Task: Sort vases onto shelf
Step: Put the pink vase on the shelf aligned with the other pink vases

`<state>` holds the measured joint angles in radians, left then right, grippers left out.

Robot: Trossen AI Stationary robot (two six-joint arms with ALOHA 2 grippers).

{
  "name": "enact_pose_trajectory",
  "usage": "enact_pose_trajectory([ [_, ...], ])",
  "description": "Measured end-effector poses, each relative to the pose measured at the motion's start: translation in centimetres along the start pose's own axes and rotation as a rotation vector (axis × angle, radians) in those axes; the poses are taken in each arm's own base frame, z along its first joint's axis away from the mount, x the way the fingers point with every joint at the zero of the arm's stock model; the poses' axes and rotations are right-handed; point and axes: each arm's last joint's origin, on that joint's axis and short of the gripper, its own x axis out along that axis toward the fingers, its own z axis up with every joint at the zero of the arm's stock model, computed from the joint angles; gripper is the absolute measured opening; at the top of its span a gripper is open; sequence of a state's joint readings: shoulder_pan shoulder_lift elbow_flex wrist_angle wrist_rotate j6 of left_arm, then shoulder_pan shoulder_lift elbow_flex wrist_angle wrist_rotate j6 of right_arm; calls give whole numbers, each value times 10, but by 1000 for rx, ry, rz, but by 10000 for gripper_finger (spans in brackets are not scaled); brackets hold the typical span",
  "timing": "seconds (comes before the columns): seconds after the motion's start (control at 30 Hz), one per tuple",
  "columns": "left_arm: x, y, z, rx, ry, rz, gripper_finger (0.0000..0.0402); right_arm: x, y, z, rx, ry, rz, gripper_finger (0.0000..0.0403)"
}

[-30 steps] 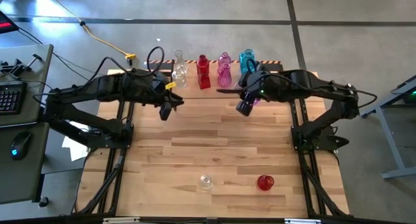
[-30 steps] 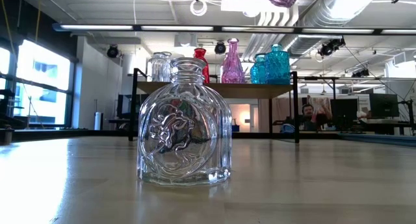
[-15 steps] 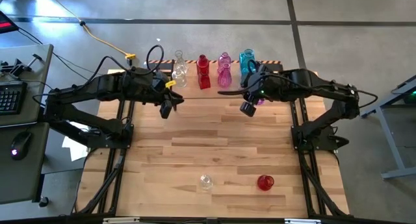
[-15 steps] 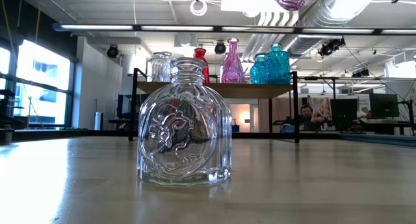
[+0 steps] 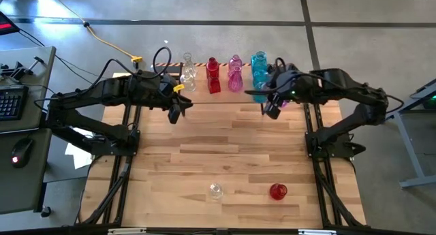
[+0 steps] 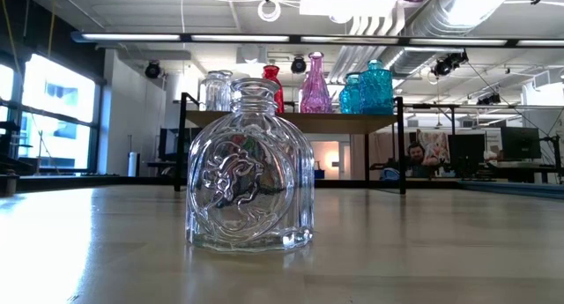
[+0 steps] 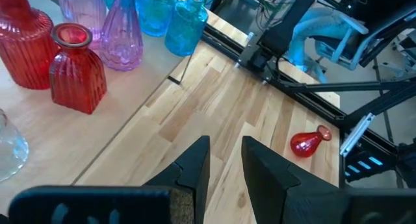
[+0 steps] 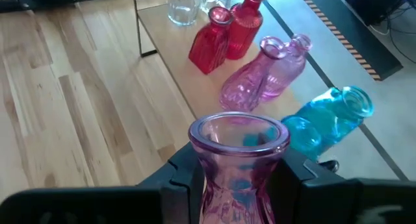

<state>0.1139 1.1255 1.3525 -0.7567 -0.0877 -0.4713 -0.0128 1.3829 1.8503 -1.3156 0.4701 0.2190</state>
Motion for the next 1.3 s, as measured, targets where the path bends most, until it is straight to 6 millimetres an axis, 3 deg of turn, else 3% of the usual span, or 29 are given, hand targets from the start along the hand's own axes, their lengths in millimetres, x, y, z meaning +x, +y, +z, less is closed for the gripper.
enact_pose_trajectory([
  [0.23,0,2,1,-25,-7,10,81,-20,-14,-12,33,-13,-32,99],
  [0.37,0,4,3,-37,-16,18,81,-22,-20,-33,92,-81,-15,99],
  [0.67,0,5,3,-66,-22,22,81,-10,-22,-78,241,-273,88,99],
  [0.93,0,4,4,-67,-32,16,81,8,-14,-91,272,-350,161,99],
  [1.3,0,4,4,-67,-32,16,81,51,6,-108,291,-404,216,99],
])
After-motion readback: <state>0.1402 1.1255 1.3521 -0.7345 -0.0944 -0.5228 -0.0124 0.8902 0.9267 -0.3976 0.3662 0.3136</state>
